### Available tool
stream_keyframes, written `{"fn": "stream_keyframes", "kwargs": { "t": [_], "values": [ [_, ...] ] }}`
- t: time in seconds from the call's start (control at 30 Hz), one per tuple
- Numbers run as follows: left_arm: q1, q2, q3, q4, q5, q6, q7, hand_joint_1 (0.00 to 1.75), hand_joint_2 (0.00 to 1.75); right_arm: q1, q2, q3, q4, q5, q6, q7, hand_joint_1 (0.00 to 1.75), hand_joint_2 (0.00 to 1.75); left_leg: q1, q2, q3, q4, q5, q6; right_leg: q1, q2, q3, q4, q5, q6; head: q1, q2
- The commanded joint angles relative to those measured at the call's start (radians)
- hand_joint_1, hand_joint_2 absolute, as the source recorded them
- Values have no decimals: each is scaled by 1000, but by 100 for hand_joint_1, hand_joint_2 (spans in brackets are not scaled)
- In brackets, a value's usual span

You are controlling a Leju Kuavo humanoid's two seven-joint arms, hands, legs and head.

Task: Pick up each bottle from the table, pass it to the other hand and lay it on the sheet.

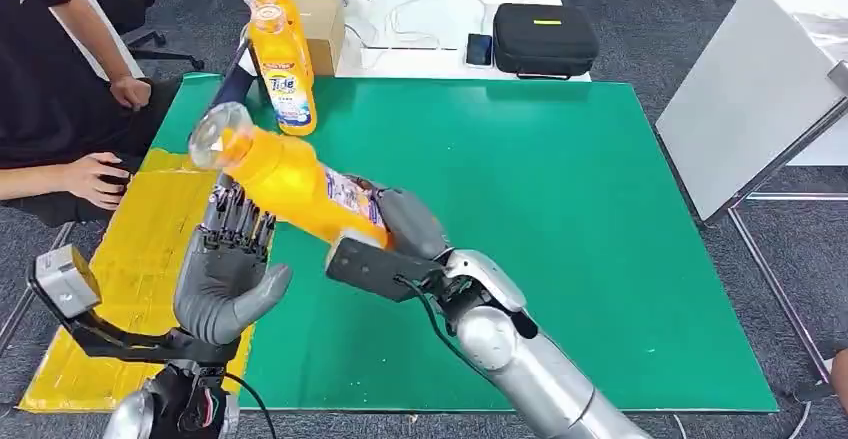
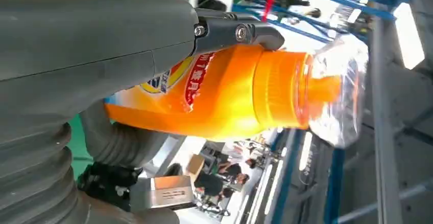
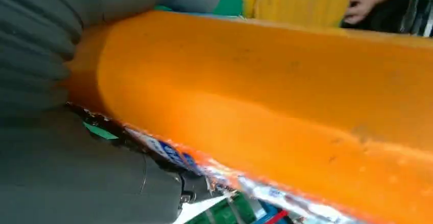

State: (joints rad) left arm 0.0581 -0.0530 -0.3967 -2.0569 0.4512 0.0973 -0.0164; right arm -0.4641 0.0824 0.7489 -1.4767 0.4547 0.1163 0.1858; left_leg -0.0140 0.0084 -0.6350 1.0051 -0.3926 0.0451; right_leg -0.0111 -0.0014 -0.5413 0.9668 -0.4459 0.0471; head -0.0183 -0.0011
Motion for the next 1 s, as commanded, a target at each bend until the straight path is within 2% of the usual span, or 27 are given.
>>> {"fn": "stream_keyframes", "kwargs": {
  "t": [0.03,0.07,0.13,0.2,0.27,0.37,0.43,0.6,0.73,0.8,0.87,1.0],
  "values": [
    [-20,6,-96,17,19,-4,77,0,175,-143,-29,247,117,-24,13,27,175,175,1,2,2,1,-1,-4,0,2,1,1,0,-2,0,0],
    [-33,25,-101,39,-97,21,43,0,175,-148,-34,256,109,-33,16,43,175,175,1,2,2,1,-1,-5,0,3,1,2,-1,-3,0,0],
    [-37,13,-88,109,-21,-27,-10,0,175,-149,-41,263,162,-29,-8,0,175,175,1,1,2,1,-1,-4,1,2,1,1,0,-2,0,0],
    [-46,28,-88,104,-118,7,-1,0,175,-139,-40,254,172,-34,-34,2,175,175,1,-1,4,-1,0,-4,1,0,4,-1,0,-2,0,0],
    [-51,6,-109,44,-58,11,64,0,175,-163,-43,289,160,-51,6,13,175,175,1,-2,3,-1,0,-4,1,-1,2,-1,0,-2,0,0],
    [-58,6,-128,40,-77,37,80,0,175,-164,-44,301,160,-48,9,27,175,175,1,0,1,1,-1,-2,0,0,0,1,-1,-1,0,0],
    [-91,35,-122,140,-162,47,-10,0,175,-158,-45,307,213,-36,-32,-12,175,175,1,-2,2,-1,0,-2,1,-1,2,-1,0,-1,0,0],
    [-208,25,-139,299,-213,97,-100,0,175,-156,-48,335,267,-35,-47,-72,175,175,1,-4,3,-1,1,-2,0,-3,3,-1,0,-1,1,0],
    [-218,20,-143,300,-213,106,-97,0,175,-156,-50,337,259,-35,-47,-72,175,175,0,-3,1,-1,1,-2,0,-2,-3,0,1,-1,1,0],
    [-231,47,-178,211,-173,159,-20,0,175,-180,-56,343,296,-70,-59,-181,175,175,1,0,1,0,1,-2,1,-1,0,-1,1,0,1,0],
    [-247,57,-196,198,-166,190,7,0,175,-186,-63,362,292,-52,-47,-229,175,175,1,-1,1,1,1,-4,1,-2,0,1,2,-4,0,0],
    [-252,67,-209,224,-146,206,-3,0,175,-175,-69,372,279,-33,-20,-253,175,175,1,-1,0,0,2,-3,1,-2,0,0,3,-4,0,0]
  ]
}}
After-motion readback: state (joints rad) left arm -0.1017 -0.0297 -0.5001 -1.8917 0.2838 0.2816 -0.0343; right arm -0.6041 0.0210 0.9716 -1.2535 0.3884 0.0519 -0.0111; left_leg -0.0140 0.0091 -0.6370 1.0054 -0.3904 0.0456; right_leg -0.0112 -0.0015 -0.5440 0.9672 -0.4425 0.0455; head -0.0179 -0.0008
